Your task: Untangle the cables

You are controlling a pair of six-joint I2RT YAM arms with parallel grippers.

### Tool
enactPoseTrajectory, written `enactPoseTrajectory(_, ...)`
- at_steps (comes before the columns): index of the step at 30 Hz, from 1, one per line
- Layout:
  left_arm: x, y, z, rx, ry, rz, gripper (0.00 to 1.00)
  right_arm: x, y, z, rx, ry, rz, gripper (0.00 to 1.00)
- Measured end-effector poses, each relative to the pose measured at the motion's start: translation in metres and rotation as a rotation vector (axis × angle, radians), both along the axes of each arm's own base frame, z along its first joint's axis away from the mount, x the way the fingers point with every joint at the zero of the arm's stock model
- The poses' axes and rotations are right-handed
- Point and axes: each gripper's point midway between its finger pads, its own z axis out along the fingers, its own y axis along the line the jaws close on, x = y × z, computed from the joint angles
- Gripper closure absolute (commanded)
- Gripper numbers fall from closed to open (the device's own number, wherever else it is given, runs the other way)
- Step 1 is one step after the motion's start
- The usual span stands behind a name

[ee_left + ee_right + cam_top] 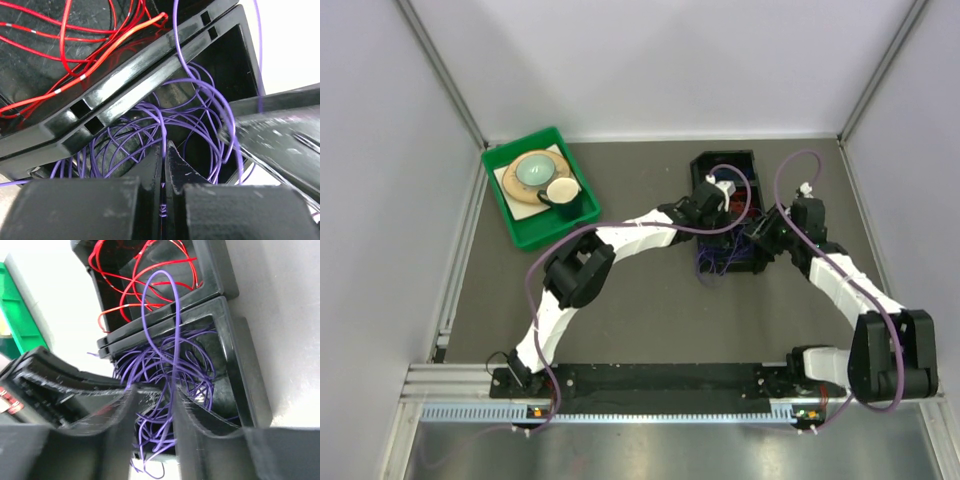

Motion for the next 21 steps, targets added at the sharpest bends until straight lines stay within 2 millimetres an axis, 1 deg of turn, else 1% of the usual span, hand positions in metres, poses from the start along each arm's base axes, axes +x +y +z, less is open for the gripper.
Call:
enactPoseTrajectory(1,0.000,0.000,0.000,0.002,-0.005,-0.001,0.87,-0.001,-0.001,0.004,-0.005,-0.010,0.001,0.58)
enactPoseTrajectory(2,0.000,0.000,0.000,0.006,-0.012,-0.005,0.77,-0.003,-0.002,0.007,-0.010,-0.018,0.000,0.53)
enactPoseTrajectory(5,-0.001,0.002,-0.002,0.029,-0.032,-0.011,0.66,-0.007,-0.005,0.017,-0.033,-0.042,0.003,0.48)
enactPoseTrajectory(7,-0.001,0.005,0.000,0.047,-0.045,-0.011,0.61,-0.009,-0.006,0.023,-0.050,-0.049,0.008,0.45)
enactPoseTrajectory(9,0.000,0.008,0.006,0.056,-0.061,-0.007,0.58,-0.010,-0.009,0.026,-0.068,-0.055,0.009,0.43)
enactPoseTrajectory(10,-0.001,0.009,0.010,0.058,-0.067,-0.007,0.58,-0.011,-0.010,0.027,-0.075,-0.055,0.009,0.43)
enactPoseTrajectory(12,0.001,0.011,0.021,0.056,-0.092,-0.003,0.57,-0.014,-0.012,0.027,-0.092,-0.053,0.011,0.43)
enactPoseTrajectory(15,0.003,0.014,0.043,0.040,-0.129,0.006,0.52,-0.018,-0.015,0.028,-0.109,-0.052,0.011,0.42)
enactPoseTrajectory(16,0.003,0.015,0.052,0.034,-0.142,0.010,0.48,-0.020,-0.016,0.030,-0.116,-0.054,0.011,0.42)
enactPoseTrajectory(19,0.003,0.021,0.076,0.016,-0.182,0.019,0.40,-0.024,-0.017,0.035,-0.129,-0.065,0.013,0.38)
enactPoseTrajectory(21,0.004,0.025,0.091,0.007,-0.208,0.030,0.37,-0.025,-0.018,0.042,-0.139,-0.077,0.019,0.33)
